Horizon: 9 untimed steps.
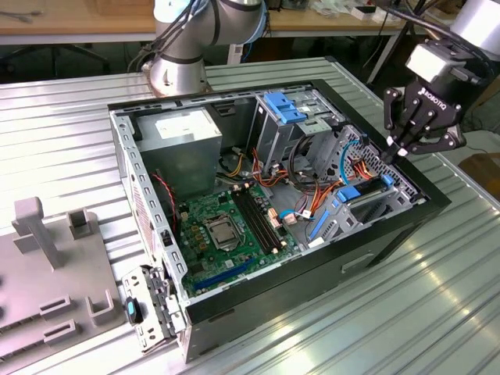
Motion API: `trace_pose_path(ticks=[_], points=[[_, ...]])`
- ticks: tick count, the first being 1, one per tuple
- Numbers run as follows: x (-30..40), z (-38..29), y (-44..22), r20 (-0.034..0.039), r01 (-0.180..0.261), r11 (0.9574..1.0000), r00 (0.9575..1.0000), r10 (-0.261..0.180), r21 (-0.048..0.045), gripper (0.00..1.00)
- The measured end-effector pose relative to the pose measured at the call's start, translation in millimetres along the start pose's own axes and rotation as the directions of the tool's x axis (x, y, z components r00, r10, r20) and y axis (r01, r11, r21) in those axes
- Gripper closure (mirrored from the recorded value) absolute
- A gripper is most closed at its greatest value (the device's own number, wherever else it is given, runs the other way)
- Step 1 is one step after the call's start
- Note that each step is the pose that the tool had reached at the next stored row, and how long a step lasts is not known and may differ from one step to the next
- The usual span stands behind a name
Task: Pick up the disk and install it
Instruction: 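Insert the second disk wire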
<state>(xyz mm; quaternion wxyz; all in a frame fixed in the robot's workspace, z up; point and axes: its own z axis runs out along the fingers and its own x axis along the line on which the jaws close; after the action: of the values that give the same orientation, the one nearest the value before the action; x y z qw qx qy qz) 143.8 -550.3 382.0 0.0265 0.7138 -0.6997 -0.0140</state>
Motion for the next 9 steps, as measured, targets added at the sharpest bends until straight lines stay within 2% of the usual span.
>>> trace_pose_path(ticks=[3,6,8,9], points=[[0.0,-6.3,2.4,-0.0006,0.000,1.0000,1.0000,0.000,0.0000,0.89],[-5.0,-6.8,3.8,-0.0086,-0.001,1.0000,1.0000,0.001,-0.0002,0.89],[-13.1,-7.1,3.8,-0.0229,-0.001,1.0000,0.9997,0.001,-0.0004,0.89],[-18.6,-7.2,3.7,-0.0353,-0.002,1.0000,0.9994,0.002,-0.0008,0.89]])
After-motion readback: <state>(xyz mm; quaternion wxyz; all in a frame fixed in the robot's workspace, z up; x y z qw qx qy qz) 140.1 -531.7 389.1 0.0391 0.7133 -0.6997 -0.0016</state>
